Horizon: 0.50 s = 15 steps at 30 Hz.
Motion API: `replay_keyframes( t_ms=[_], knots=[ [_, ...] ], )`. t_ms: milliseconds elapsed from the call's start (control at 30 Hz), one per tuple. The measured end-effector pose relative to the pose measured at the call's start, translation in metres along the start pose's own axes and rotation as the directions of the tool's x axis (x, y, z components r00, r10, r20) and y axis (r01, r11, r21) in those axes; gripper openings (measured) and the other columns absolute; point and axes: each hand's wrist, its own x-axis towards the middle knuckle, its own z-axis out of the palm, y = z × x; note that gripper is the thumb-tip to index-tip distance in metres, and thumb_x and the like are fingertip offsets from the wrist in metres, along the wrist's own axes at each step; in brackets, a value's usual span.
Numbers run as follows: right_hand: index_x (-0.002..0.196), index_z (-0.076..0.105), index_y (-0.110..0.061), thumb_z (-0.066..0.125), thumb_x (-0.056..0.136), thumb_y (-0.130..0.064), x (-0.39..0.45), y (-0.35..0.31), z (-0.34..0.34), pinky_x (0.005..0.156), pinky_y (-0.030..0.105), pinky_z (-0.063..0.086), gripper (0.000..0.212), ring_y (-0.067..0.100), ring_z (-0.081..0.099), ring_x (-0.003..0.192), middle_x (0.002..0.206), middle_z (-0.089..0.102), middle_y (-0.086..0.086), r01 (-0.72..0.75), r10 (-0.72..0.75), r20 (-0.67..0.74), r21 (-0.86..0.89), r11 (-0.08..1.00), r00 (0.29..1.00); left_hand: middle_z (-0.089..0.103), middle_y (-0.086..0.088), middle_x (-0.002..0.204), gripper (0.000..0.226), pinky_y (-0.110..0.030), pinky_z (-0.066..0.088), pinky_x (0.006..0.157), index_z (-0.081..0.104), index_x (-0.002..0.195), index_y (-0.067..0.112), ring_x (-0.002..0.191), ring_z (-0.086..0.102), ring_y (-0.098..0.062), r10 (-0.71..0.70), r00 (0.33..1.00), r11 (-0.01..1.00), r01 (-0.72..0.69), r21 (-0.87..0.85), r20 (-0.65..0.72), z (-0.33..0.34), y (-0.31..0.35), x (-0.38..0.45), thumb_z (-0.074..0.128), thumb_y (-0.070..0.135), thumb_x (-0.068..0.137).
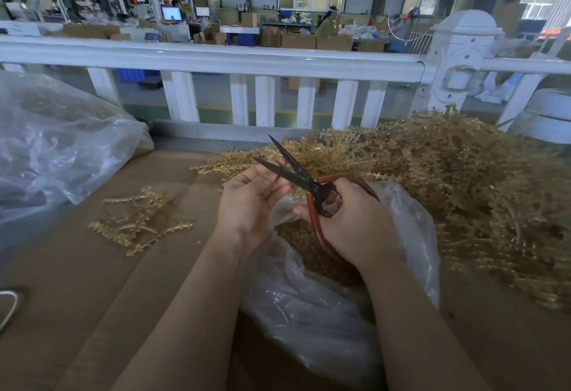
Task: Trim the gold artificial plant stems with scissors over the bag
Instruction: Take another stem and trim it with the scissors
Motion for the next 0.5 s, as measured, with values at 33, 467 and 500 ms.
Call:
replay_keyframes(
  t_ms=[33,467,500],
  knots=[
    [0.091,0.059,-0.026,0.057,0.074,-0.082,-0.0001,0.0001,-0.0002,0.064,0.027,0.053,0.059,0.005,0.058,0.076,0.084,0.061,-0.015,0.001,-0.001,0.001,0.003,1.0,1.0,0.073,-0.009,0.084,0.014,-0.025,0.059,0.077,0.076,0.078,0.009,0.075,0.07,-0.016,-0.013,1.0,1.0,0.013,0.002,0.011,-0.0004,0.0002,-0.0001,0.063,0.005,0.081],
    [0.082,0.055,-0.027,0.058,0.074,-0.081,-0.0011,0.0002,0.0012,0.056,0.017,0.04,0.054,-0.005,0.048,0.068,0.075,0.054,-0.02,0.029,-0.028,-0.021,0.014,0.999,0.999,0.068,0.0,0.069,0.019,-0.015,0.049,0.057,0.069,0.086,0.007,0.061,0.062,-0.005,-0.013,0.999,0.999,0.012,0.034,0.037,-0.0033,0.0009,-0.0019,0.053,0.0,0.095],
    [0.081,0.055,-0.027,0.058,0.075,-0.081,-0.0012,-0.0002,0.0011,0.056,0.018,0.042,0.054,-0.003,0.049,0.067,0.074,0.054,-0.019,0.026,-0.026,-0.026,0.005,1.0,0.999,0.068,0.0,0.069,0.02,-0.015,0.049,0.057,0.07,0.085,0.007,0.061,0.062,-0.006,-0.017,0.999,0.999,0.015,0.034,0.035,-0.0033,0.001,-0.0019,0.054,0.0,0.095]
  ],
)
